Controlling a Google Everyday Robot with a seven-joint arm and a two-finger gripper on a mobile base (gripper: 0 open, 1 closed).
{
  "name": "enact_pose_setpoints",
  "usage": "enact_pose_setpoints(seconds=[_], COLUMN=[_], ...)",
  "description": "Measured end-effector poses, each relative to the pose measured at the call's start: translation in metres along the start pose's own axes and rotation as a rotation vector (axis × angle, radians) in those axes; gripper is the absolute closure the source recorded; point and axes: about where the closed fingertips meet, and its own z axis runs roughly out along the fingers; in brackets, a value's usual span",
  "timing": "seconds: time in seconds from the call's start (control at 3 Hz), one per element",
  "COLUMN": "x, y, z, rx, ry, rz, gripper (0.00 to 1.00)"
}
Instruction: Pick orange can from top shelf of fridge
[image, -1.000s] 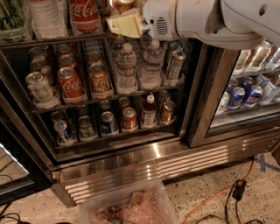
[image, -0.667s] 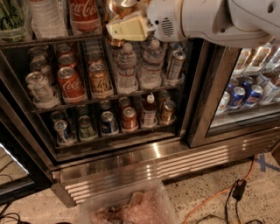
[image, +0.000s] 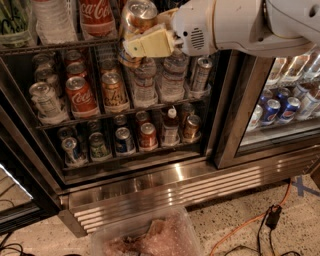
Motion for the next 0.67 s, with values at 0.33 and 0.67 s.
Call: enact_pose_setpoints(seconds=[0.33, 0.67], x=[0.0052, 0.0074], y=[0.0039, 0.0060], z=[-0.0010, -0.0004], rx=[-0.023, -0.041], ry=[0.007, 0.012], rz=[0.012, 0.019], gripper=[1.00, 1.00])
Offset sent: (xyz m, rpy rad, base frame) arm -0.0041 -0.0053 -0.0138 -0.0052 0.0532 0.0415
